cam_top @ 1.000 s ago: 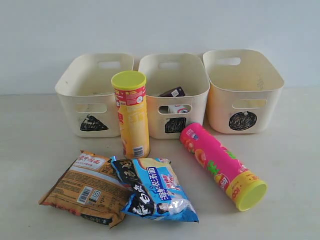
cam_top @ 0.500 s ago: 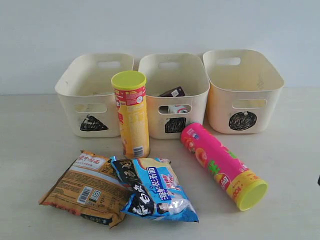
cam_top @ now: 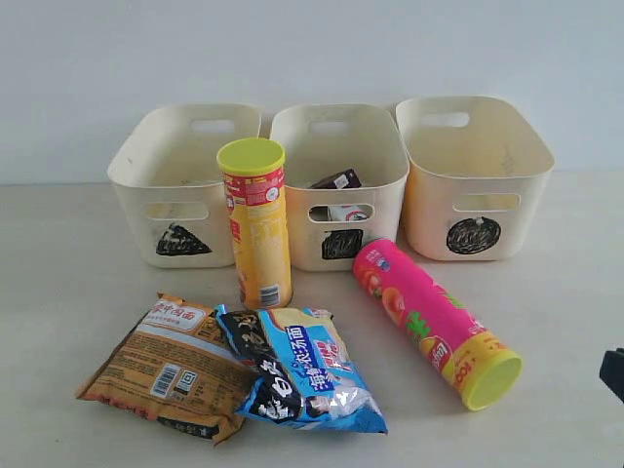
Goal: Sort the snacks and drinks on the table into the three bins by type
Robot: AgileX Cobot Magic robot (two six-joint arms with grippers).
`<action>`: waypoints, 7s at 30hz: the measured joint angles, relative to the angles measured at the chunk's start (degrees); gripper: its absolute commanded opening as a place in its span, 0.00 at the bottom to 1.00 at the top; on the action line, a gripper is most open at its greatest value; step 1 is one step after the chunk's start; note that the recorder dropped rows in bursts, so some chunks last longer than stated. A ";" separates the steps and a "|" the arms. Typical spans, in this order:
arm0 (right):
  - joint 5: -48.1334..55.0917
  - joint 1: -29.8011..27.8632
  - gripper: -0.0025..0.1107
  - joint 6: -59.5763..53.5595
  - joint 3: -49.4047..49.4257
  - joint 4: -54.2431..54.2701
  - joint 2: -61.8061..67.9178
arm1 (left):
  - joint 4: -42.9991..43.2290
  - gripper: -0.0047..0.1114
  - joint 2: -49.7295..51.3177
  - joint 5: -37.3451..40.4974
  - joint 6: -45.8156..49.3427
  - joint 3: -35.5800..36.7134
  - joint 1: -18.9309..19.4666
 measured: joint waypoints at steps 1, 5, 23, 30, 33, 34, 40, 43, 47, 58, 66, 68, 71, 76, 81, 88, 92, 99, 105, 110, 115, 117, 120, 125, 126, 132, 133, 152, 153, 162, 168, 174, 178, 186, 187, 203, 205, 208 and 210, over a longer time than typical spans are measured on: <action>0.00 0.00 0.02 0.00 0.00 0.00 0.00 | 0.00 0.08 -0.02 -6.03 -10.08 0.00 0.00; 0.00 0.00 0.02 0.73 0.00 0.00 0.00 | -1.35 0.08 -0.12 -23.64 -40.65 0.00 0.00; 0.22 0.00 0.02 4.18 0.00 0.00 0.00 | 12.86 0.08 21.72 29.03 -23.25 -36.82 -3.47; 0.22 0.00 0.02 4.31 0.00 0.00 0.00 | 2.84 0.08 33.43 35.69 -10.55 -38.44 -8.23; 0.22 0.00 0.02 4.31 0.00 0.00 0.00 | -1.10 0.08 38.18 36.45 -5.14 -39.27 -9.65; 0.22 0.00 0.02 4.31 0.00 0.00 0.00 | -2.12 0.08 39.36 36.51 -3.53 -39.51 -10.16; 0.45 0.00 0.02 4.42 0.00 -0.04 -1.87 | -10.88 0.08 47.65 36.61 4.51 -40.89 -14.52; 0.73 0.00 0.02 4.42 0.09 -0.04 -7.50 | -15.48 0.08 50.84 37.55 8.13 -41.45 -15.88; 2.22 0.00 0.02 4.42 0.09 -0.04 -15.55 | -22.35 0.08 53.73 37.80 12.97 -42.31 -16.35; 14.40 -1.30 0.02 4.42 0.12 -0.04 -29.27 | -44.77 0.08 61.20 38.75 33.23 -46.01 -16.72; 16.73 -12.02 0.02 4.42 0.39 4.49 -29.36 | -47.75 0.08 68.14 34.18 38.03 -47.63 -22.16; 16.76 -15.04 0.02 4.42 0.39 6.02 -29.36 | -47.75 0.08 69.68 31.91 38.13 -47.72 -23.21; 16.85 -18.04 0.02 4.42 0.39 10.58 -29.36 | -47.75 0.08 72.35 30.09 38.26 -47.72 -23.60; 21.55 -18.86 0.02 4.42 0.39 23.32 -29.39 | -47.75 0.10 76.13 29.70 38.47 -47.72 -23.74; 25.90 -18.86 0.02 4.53 0.39 26.17 -29.39 | -47.75 0.43 78.87 28.03 38.47 -47.72 -23.74; 26.25 -18.86 0.02 4.53 0.39 26.41 -29.39 | -49.60 0.85 83.22 27.32 38.56 -47.72 -23.74; 26.25 -18.86 0.02 4.53 0.39 26.41 -29.39 | -52.33 0.83 85.33 26.97 38.56 -47.72 -23.74; 26.25 -18.86 0.02 4.53 0.39 26.41 -29.39 | -54.00 0.83 87.83 22.73 38.56 -48.47 -23.78; 26.30 -18.86 0.02 4.53 0.39 26.41 -29.39 | -56.10 0.83 90.68 25.91 38.97 -52.09 -23.78; 26.39 -18.86 0.02 4.53 0.39 26.41 -29.39 | -59.21 0.83 92.99 28.10 42.10 -53.90 -23.78; 26.39 -18.86 0.02 4.53 0.39 26.41 -29.39 | -67.68 0.83 94.98 28.38 50.77 -54.83 -23.78; 26.39 -18.86 0.02 4.53 0.39 26.41 -29.49 | -72.00 0.83 95.54 28.38 55.88 -55.08 -23.78; 26.39 -18.86 0.02 4.53 0.39 26.41 -29.49 | -79.48 0.83 96.45 28.38 64.84 -55.08 -23.78; 26.39 -18.86 0.02 4.53 0.39 26.41 -29.49 | -88.63 0.83 97.52 28.94 77.93 -55.21 -23.78; 26.39 -18.86 0.02 4.53 0.39 26.41 -29.49 | -89.10 0.83 97.74 29.19 79.39 -55.33 -23.78; 26.39 -18.86 0.02 4.53 0.39 26.41 -29.49 | -89.89 0.83 99.98 31.23 83.78 -57.38 -23.78; 26.39 -18.86 0.02 4.53 0.39 26.41 -29.49 | -90.01 0.83 100.52 31.32 84.06 -57.77 -23.78; 26.39 -18.86 0.02 4.53 0.39 26.50 -29.49 | -90.23 0.44 107.45 29.70 84.34 -64.39 -23.78; 26.39 -18.86 0.02 4.53 0.39 26.50 -29.49 | -90.23 0.35 107.45 29.53 84.47 -64.39 -23.78; 26.39 -18.86 0.02 4.53 0.39 26.50 -29.49 | -90.23 0.08 107.45 32.40 82.82 -64.39 -23.78; 26.39 -18.86 0.02 4.53 0.39 26.50 -29.49 | -90.23 0.08 103.88 32.59 82.82 -64.39 -23.78; 26.39 -18.86 0.02 4.53 0.39 26.50 -29.49 | -89.53 0.08 96.04 32.95 82.71 -63.91 -23.78; 26.39 -18.86 0.02 4.53 0.39 26.50 -29.49 | -85.11 0.08 88.10 32.97 82.71 -63.60 -23.78; 26.39 -18.86 0.02 4.53 0.39 26.50 -29.49 | -83.19 0.08 84.60 7.09 83.90 -66.32 -23.78; 26.39 -18.86 0.02 4.53 0.39 26.50 -29.49 | -81.27 0.08 85.70 6.48 83.90 -67.38 -23.78; 26.43 -18.86 0.02 4.53 0.39 26.50 -29.49 | -72.63 0.08 104.64 -1.53 82.49 -79.26 -23.78; 26.43 -18.86 0.02 4.53 0.39 26.50 -29.49 | -72.63 0.12 106.10 -1.63 80.88 -80.32 -23.78; 26.43 -18.86 0.02 4.53 0.39 26.50 -29.49 | -72.63 0.24 108.72 -1.63 78.46 -82.10 -23.78; 26.43 -18.86 0.02 4.53 0.39 26.50 -29.49 | -72.63 0.35 110.42 -1.63 77.78 -83.48 -23.78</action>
